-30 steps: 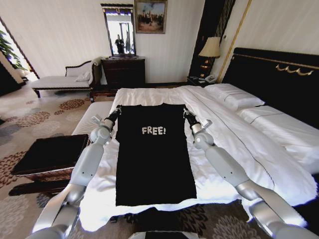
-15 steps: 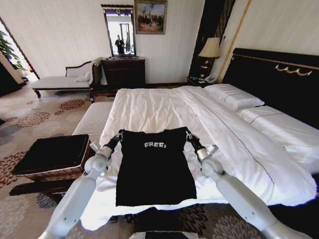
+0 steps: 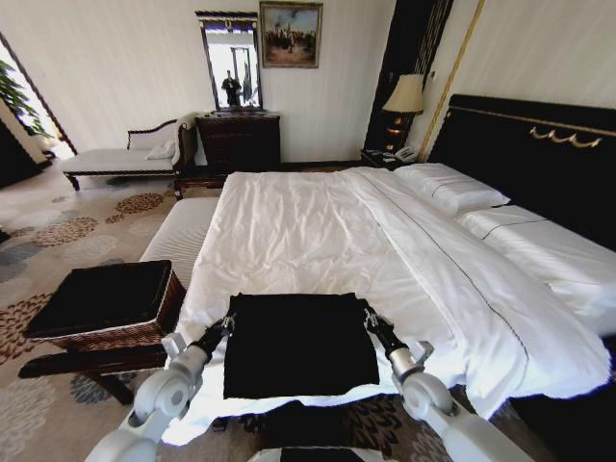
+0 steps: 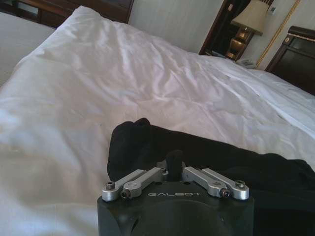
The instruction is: Fold the clothes on the bed and place them into the basket.
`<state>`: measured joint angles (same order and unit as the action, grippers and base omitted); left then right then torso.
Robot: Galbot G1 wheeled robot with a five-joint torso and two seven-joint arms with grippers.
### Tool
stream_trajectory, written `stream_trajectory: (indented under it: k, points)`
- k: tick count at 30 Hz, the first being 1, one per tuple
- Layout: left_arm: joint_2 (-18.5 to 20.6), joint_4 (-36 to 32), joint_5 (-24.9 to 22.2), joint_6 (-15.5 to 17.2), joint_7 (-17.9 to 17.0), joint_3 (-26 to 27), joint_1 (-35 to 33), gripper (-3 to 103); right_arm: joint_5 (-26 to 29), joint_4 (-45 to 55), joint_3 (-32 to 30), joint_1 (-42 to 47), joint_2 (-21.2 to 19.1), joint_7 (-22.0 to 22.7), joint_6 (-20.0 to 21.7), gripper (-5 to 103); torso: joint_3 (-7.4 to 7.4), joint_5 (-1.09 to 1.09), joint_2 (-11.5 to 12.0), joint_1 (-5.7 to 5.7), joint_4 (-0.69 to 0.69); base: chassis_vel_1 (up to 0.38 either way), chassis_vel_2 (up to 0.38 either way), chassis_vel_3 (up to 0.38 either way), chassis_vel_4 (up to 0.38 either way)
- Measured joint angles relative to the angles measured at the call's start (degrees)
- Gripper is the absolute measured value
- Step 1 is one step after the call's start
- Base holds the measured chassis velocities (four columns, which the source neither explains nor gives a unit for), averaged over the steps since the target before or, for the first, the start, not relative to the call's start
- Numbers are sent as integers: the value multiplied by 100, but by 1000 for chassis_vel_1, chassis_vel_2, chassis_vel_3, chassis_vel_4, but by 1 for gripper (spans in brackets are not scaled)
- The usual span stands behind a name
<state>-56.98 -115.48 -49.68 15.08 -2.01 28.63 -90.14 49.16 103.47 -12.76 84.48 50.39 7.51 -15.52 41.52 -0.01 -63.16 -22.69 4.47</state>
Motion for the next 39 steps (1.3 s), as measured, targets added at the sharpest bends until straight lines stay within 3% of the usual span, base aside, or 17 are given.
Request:
stream_trajectory:
  k: [14, 24, 26, 27, 29, 31, 33, 35, 36, 39]
  points:
    - [333, -348, -145, 291, 469, 131, -637, 1, -227, 110, -31, 517, -96, 1, -85, 1, 0, 1, 0, -1, -1, 0, 0, 0, 0]
    - [296, -169, 290, 204, 484, 117, -657, -2, -418, 3, 14, 503, -4, -20, -171, -2, 1, 0, 1, -1, 0, 0, 0, 0, 0]
    - [236, -196, 411, 153, 482, 211, -708, 7, -481, 8, 38, 483, 24, -10, -196, 7, 1, 1, 1, -1, 0, 0, 0, 0, 0]
    - [236, -196, 411, 153, 482, 211, -708, 7, -481, 8, 38, 483, 24, -10, -196, 7, 1, 1, 1, -1, 0, 0, 0, 0, 0]
    - [172, -312, 491, 101, 508, 437, -804, 12, -594, 119, 35, 521, 48, 19, -266, 18, 1, 1, 1, -1, -1, 0, 0, 0, 0]
    - [150, -402, 509, 56, 549, 587, -863, 18, -628, 211, 26, 559, 55, 70, -291, 18, 1, 1, 1, -1, -1, 0, 0, 0, 0]
    - [122, -574, 498, -45, 629, 860, -914, 28, -634, 395, -14, 591, 61, 196, -325, 28, 1, 1, 1, -1, -1, 0, 0, 0, 0]
    - [91, -705, 321, -160, 706, 1114, -794, 39, -579, 578, -106, 552, 66, 289, -358, 39, 1, 1, 1, 0, -2, 0, 0, 0, 0]
    - [91, -705, 321, -160, 706, 1114, -794, 39, -579, 578, -106, 552, 66, 289, -358, 39, 1, 1, 1, 0, -2, 0, 0, 0, 0]
    - [6, -510, -282, -208, 658, 1239, -98, 50, -315, 726, -243, 225, 101, 449, -360, 50, 1, 1, 1, 0, -1, 0, 0, 0, 0]
